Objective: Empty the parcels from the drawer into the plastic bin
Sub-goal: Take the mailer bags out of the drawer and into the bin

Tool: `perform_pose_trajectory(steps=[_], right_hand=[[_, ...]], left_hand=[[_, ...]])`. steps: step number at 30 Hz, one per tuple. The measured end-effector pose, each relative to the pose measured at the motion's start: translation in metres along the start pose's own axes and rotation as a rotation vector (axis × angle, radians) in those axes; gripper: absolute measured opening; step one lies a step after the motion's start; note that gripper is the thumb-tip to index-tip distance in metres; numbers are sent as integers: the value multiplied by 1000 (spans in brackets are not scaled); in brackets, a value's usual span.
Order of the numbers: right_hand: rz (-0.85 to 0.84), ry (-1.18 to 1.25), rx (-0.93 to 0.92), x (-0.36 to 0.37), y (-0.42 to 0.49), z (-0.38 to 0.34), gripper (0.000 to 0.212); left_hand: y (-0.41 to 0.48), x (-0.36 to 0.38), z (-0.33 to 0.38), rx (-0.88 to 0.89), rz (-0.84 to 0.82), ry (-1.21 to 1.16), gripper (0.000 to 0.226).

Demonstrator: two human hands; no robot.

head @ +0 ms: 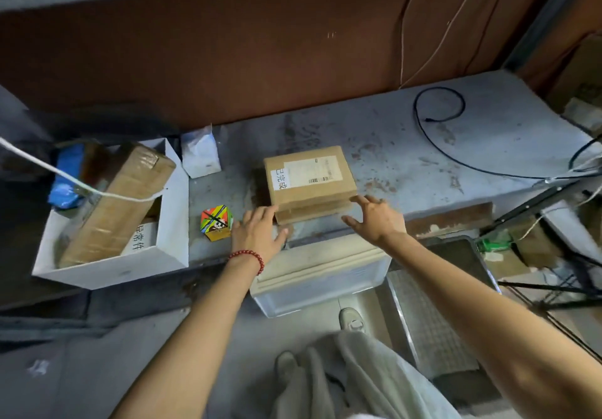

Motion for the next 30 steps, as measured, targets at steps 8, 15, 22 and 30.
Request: perform_pose_trajectory(steps=[8,15,22,30], right_hand=[[-103,-74,-48,73,-60,-5,54],[-106,-224,-230,147,-36,12,50],[-44,-128,-298,262,0,58,44],[41,-121,-331,345,20,83,43]], left_hand=[[-67,72,-12,17,-179,55,49],[-72,170,1,-30,-245,93,45],[-60,305,12,-28,-201,66,43],[-46,398,8,4,-108,36,43]])
Point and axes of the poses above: each hand's wrist, its own y-axis towards the middle knuckle, its own x-axis out of the palm, z = x × y, the point moved 10 cm from there along y, towards the middle knuckle, and after that the axes turned 3 degrees about z, right-handed, at the moved point
